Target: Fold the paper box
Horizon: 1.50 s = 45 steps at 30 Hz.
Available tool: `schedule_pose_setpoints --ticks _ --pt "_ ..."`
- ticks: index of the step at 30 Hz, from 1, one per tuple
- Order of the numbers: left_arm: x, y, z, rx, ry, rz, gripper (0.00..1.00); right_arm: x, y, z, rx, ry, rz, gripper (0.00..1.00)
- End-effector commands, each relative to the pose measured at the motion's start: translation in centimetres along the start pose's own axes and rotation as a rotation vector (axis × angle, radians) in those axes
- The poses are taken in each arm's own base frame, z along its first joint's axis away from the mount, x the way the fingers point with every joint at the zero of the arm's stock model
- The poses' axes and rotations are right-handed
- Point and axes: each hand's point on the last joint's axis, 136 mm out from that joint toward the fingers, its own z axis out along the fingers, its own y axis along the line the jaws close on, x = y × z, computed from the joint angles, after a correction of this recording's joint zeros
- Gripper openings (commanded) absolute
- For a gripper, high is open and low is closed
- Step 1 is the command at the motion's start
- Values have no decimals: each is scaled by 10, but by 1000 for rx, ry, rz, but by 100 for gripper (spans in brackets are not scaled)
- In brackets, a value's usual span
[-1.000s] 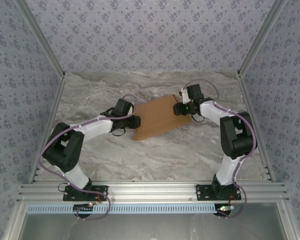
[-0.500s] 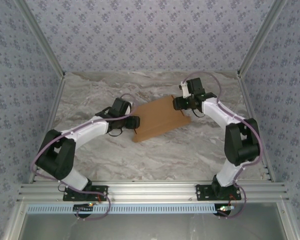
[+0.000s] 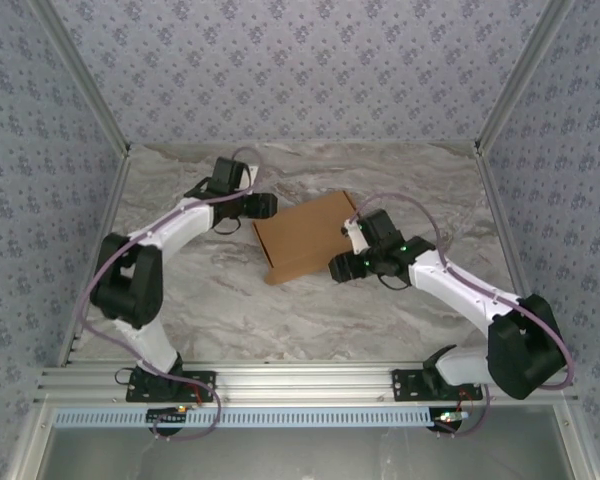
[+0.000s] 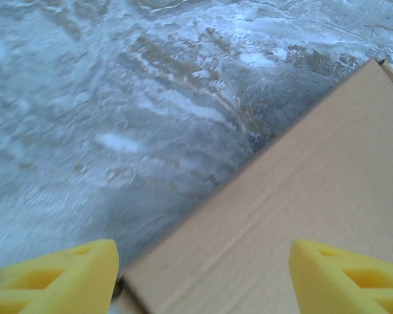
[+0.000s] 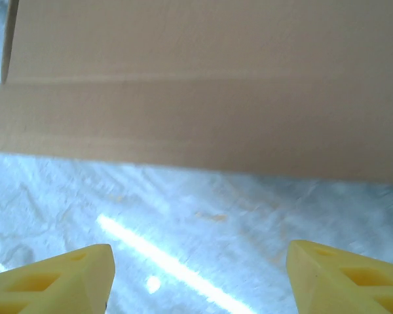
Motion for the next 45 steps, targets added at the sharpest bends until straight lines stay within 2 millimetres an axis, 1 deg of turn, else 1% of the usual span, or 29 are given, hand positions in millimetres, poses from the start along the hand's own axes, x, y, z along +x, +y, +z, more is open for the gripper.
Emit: schedule_pose_setpoints --ticks 1,5,7,10,13,16,18,22,26,29,33,36,39,41,43,45 --pt "-1 -10 17 79 75 48 69 13 15 6 -102 10 93 73" --pt "-1 -20 37 152 163 56 69 12 23 21 -182 -8 131 74" --pt "3 -24 43 181 206 51 69 10 25 26 -202 -3 132 74" --pt "11 -26 50 208 262 49 69 9 23 30 -222 2 142 75" --pt "21 -28 52 237 309 33 69 9 16 30 -225 6 158 75" --pt "28 -32 47 257 326 11 68 13 11 26 -220 3 170 75" --pt "31 -34 40 268 317 -5 68 17 5 21 -212 -4 186 75" --pt "45 -39 26 296 312 -39 68 24 -9 10 -198 -6 227 75" --pt "58 -40 13 311 297 -68 68 23 -19 2 -204 -16 279 75" --pt "63 -38 4 295 275 -69 68 18 -22 -2 -225 -30 326 75" --pt "60 -23 -3 200 229 -42 69 9 -21 -2 -253 -68 389 76" --pt "55 -18 -1 184 218 -33 70 3 -21 3 -279 -108 464 76" --pt "48 -23 4 210 223 -24 70 2 -22 10 -279 -132 508 75" --pt "43 -27 8 236 227 -16 70 0 -28 13 -262 -150 542 75" --pt "41 -32 14 268 241 -12 70 -5 -34 15 -264 -185 578 72" --pt "39 -37 19 300 256 -8 69 -11 -33 17 -296 -204 595 69"
